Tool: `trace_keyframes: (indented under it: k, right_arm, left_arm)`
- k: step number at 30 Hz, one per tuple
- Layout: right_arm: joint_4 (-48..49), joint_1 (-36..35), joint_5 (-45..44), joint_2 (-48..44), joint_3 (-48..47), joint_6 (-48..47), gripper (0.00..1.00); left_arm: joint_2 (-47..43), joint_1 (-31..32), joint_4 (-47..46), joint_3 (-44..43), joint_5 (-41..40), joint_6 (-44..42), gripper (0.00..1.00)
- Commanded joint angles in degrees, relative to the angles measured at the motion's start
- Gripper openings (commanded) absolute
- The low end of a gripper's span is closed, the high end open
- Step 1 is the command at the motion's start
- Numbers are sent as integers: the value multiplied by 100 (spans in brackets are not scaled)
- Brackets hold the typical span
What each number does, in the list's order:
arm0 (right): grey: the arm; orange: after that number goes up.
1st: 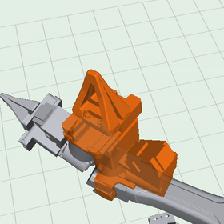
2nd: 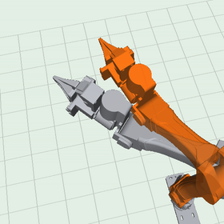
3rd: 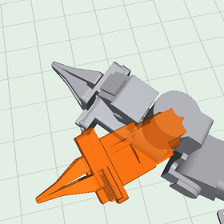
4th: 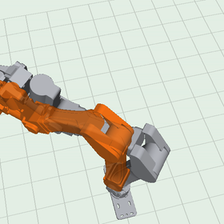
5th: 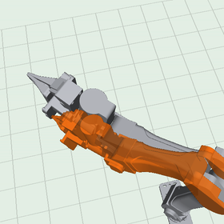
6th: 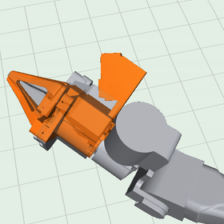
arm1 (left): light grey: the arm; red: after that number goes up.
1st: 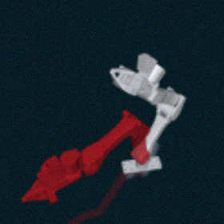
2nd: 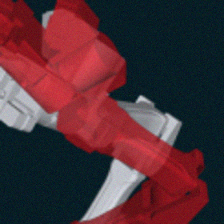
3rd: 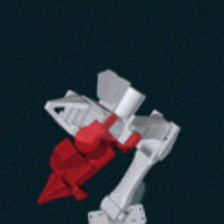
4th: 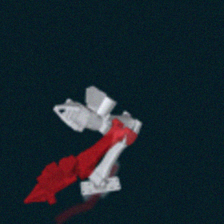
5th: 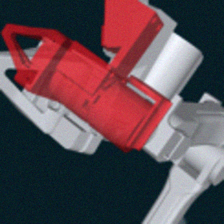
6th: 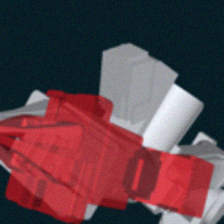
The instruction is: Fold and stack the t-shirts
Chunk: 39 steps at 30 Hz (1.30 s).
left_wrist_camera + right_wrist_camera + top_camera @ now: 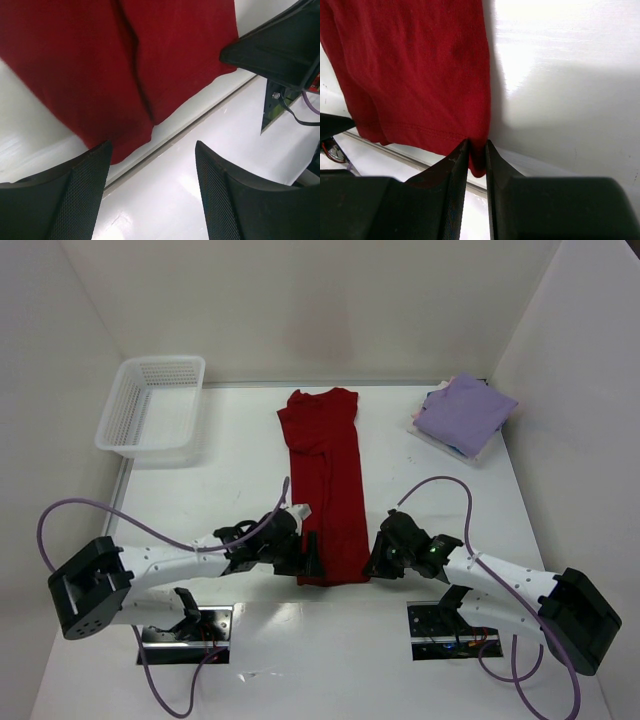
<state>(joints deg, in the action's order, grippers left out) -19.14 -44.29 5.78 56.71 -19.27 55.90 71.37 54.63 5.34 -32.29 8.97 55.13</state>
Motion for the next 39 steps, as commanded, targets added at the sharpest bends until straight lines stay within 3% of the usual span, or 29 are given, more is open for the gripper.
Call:
trace_keyframes:
  k: [1, 6, 10, 19, 32, 39]
  right_arm:
    - [-29, -62, -130, -2, -68, 9, 25]
    - [-29, -62, -130, 51, -68, -44, 25]
    - [-29, -62, -130, 51, -68, -44, 25]
    - [-29, -62, -130, 51, -68, -44, 25]
    - [-29, -62, -130, -80, -68, -44, 25]
    - [-82, -62, -130, -81, -68, 9, 25]
  left_arm:
    - [332, 12, -508, -128, 289, -187, 75]
    - [825, 12, -508, -234, 395, -248, 75]
    - [1001, 12, 44, -339, 150, -249, 75]
    - [-95, 12, 889, -50, -405, 93, 77]
    - [219, 12, 819, -110, -291, 14, 77]
    - [166, 12, 714, 223, -449, 418, 66]
